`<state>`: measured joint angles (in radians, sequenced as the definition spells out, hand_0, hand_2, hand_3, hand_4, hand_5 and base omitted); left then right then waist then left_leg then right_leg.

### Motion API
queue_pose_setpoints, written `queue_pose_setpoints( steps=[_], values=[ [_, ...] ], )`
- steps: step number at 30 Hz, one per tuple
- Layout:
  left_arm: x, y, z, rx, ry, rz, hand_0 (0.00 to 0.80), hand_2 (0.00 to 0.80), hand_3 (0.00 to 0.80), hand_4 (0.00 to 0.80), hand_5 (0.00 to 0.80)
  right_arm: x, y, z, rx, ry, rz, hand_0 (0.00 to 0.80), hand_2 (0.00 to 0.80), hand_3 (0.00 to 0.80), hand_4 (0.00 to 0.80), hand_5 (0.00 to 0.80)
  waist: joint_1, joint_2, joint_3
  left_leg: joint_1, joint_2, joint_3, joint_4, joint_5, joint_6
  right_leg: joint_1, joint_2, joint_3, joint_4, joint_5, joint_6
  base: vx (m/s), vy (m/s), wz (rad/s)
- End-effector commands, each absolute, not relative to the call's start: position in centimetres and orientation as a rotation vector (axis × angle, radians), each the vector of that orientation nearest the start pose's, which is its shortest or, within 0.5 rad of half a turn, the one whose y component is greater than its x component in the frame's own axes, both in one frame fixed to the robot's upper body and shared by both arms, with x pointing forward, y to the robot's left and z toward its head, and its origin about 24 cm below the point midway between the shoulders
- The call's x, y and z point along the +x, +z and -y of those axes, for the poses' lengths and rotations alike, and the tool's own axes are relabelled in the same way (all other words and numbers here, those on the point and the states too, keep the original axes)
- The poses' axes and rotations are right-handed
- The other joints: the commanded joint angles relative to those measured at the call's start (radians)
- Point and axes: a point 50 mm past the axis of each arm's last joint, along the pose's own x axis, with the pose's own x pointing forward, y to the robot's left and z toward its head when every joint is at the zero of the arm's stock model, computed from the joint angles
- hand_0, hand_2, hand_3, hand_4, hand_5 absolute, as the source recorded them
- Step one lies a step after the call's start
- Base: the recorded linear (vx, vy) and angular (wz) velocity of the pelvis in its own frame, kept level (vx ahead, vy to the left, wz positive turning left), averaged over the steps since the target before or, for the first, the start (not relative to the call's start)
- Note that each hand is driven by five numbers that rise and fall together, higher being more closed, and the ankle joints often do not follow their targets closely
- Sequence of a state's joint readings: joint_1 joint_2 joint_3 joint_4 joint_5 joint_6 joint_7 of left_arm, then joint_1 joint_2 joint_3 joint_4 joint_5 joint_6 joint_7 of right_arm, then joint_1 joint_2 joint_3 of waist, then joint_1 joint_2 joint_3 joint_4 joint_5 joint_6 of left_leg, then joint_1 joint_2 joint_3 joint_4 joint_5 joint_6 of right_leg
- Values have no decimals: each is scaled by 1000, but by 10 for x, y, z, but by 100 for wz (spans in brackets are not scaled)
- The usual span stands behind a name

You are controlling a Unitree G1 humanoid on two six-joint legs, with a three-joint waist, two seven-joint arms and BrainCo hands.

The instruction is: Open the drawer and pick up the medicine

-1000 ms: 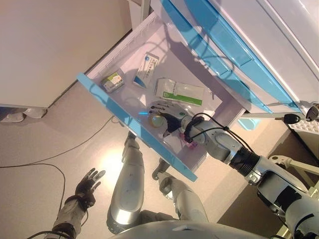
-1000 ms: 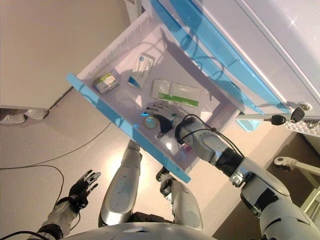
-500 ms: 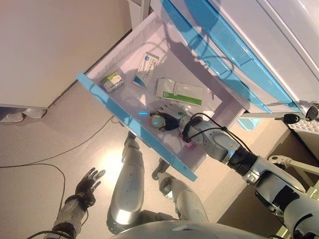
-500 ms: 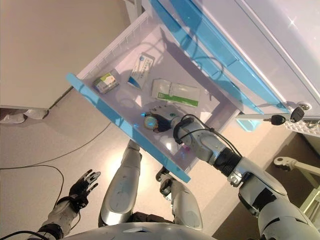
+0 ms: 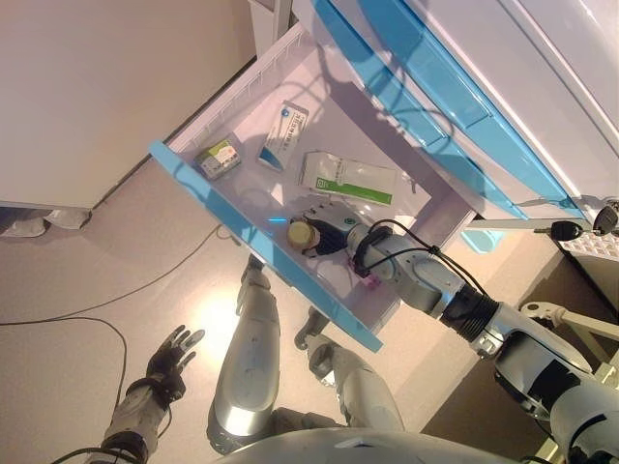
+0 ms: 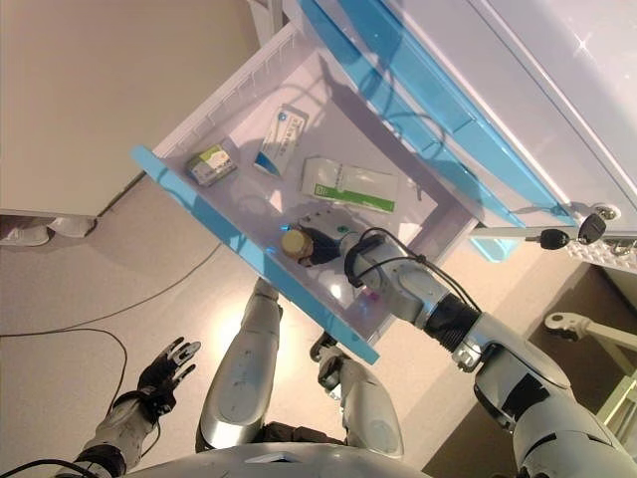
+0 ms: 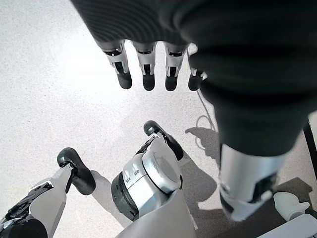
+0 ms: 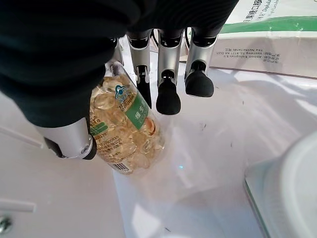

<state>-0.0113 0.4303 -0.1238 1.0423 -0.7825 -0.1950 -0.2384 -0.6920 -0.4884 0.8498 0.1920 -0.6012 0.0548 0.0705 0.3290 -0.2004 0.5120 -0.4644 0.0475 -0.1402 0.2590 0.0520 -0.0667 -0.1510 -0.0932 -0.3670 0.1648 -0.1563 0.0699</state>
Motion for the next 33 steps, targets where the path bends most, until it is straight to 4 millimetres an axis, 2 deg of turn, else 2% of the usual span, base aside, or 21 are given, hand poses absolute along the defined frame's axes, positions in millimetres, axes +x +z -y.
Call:
queue_pose_setpoints(
  steps=[1, 4, 9, 16, 20, 27, 33],
  values=[
    [138, -115, -289, -261, 265, -743, 0, 0, 0, 0, 0, 304, 113, 39, -1381, 711, 562, 800, 800, 800, 800, 800, 25, -7, 8, 20, -43, -14, 33, -107, 60, -73, -73, 53, 12, 173, 63, 0, 0, 0],
    [140, -114, -290, -258, 265, -741, 0, 0, 0, 0, 0, 303, 117, 37, -1345, 717, 577, 800, 800, 800, 800, 800, 24, -8, 8, 24, -41, -12, 31, -107, 61, -73, -72, 55, 12, 175, 65, 0, 0, 0],
    [140, -113, -292, -253, 278, -737, 0, 0, 0, 0, 0, 294, 135, 32, -1248, 747, 645, 800, 800, 800, 800, 800, 16, -15, 8, 49, -32, -4, 17, -108, 61, -59, -70, 61, 8, 178, 69, -5, -29, -1],
    [132, -115, -294, -237, 310, -737, 0, 0, 0, 0, 0, 255, 192, 34, -1068, 809, 878, 800, 800, 800, 800, 800, -9, -30, 8, 133, -14, 19, -8, -115, 57, -3, -68, 88, 0, 176, 72, -1, -41, -8],
    [127, -117, -293, -230, 321, -748, 0, 0, 0, 0, 0, 231, 217, 41, -991, 852, 1002, 800, 800, 800, 800, 800, -27, -33, 7, 206, -3, 40, -35, -117, 56, 45, -68, 111, -9, 173, 73, 12, -23, -23],
    [108, -127, -290, -239, 341, -814, 0, 0, 0, 0, 0, 201, 243, 53, -859, 950, 1098, 800, 800, 800, 800, 800, -76, -22, -81, 291, 14, 71, -90, -115, 54, 88, -69, 147, -36, 173, 72, 40, 0, -23],
    [85, -139, -281, -243, 361, -904, 0, 0, 0, 0, 0, 200, 261, 66, -734, 931, 1073, 800, 800, 800, 800, 800, -113, -5, -173, 358, 21, 95, -140, -105, 49, 124, -77, 166, -61, 173, 69, 85, 9, -16]
  ],
)
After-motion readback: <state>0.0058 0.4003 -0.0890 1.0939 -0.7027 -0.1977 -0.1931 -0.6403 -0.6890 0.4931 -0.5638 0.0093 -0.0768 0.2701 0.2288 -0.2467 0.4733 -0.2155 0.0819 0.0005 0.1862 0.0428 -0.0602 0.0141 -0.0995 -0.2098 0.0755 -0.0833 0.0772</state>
